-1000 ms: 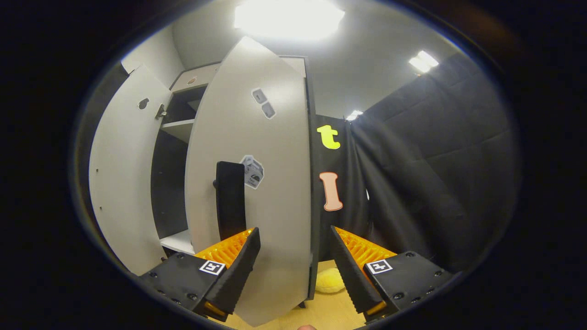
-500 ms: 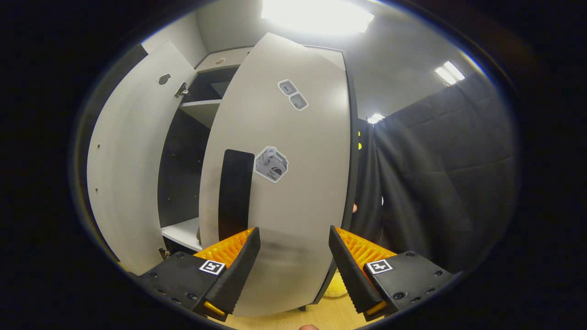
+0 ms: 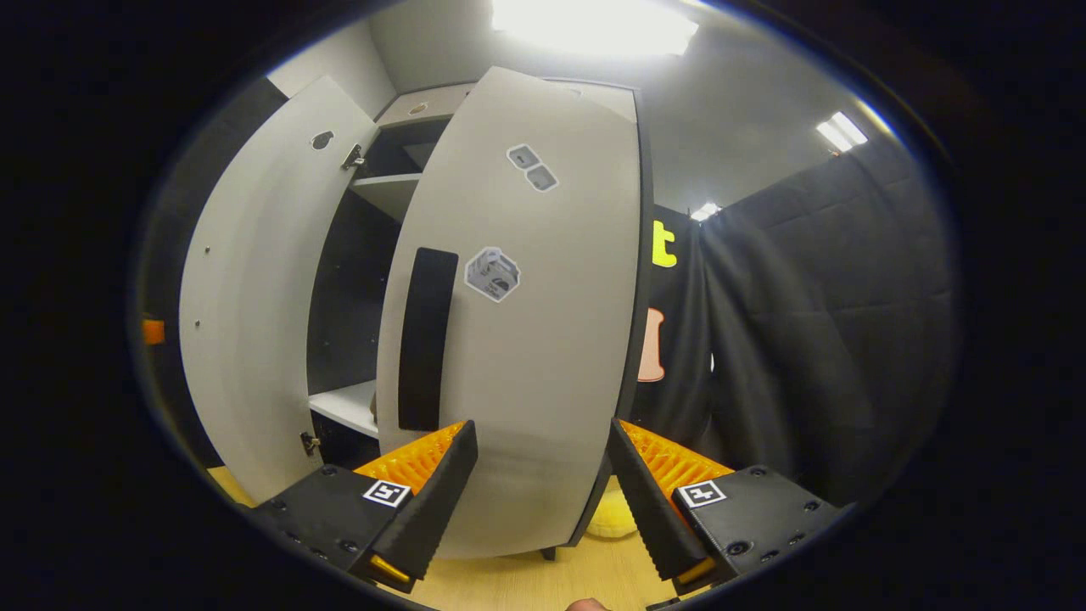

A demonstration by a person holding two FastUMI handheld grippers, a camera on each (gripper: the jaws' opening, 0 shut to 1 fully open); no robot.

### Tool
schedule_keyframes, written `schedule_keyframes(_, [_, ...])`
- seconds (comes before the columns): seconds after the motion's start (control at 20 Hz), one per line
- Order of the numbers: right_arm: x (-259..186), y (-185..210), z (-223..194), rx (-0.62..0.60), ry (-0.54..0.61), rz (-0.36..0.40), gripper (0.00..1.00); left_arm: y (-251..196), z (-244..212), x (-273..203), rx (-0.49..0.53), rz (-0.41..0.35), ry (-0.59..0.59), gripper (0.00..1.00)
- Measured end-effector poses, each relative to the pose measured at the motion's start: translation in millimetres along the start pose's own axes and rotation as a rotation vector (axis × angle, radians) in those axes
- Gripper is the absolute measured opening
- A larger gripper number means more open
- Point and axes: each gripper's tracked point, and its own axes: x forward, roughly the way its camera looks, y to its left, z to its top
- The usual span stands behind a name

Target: Grab one shoe with the right hand and put it into the shoe cabinet, grab the other shoe with the left hand and put it into the shoe cabinet; then close the right door with the right hand and the left door with the left hand.

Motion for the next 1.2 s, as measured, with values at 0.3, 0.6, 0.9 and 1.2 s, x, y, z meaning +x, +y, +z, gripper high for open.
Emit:
schedule_keyframes(0.3, [-19,-29,-32,0.012,0.068,-0.035,0.98,19,42,51,0.015,0.056,-0.052,1.00])
schedule_keyframes(0.6, [-27,-56,-44,0.046,0.087,-0.077,0.98,-3,51,82,0.003,0.031,-0.056,1.00])
schedule_keyframes(0.9, [-32,-65,-52,0.123,0.097,-0.076,0.99,-19,58,77,0.106,0.052,-0.074,0.94])
schedule_keyframes(1.2, [-31,-65,-44,0.117,0.071,-0.068,0.97,-38,59,70,0.076,0.014,-0.079,0.87])
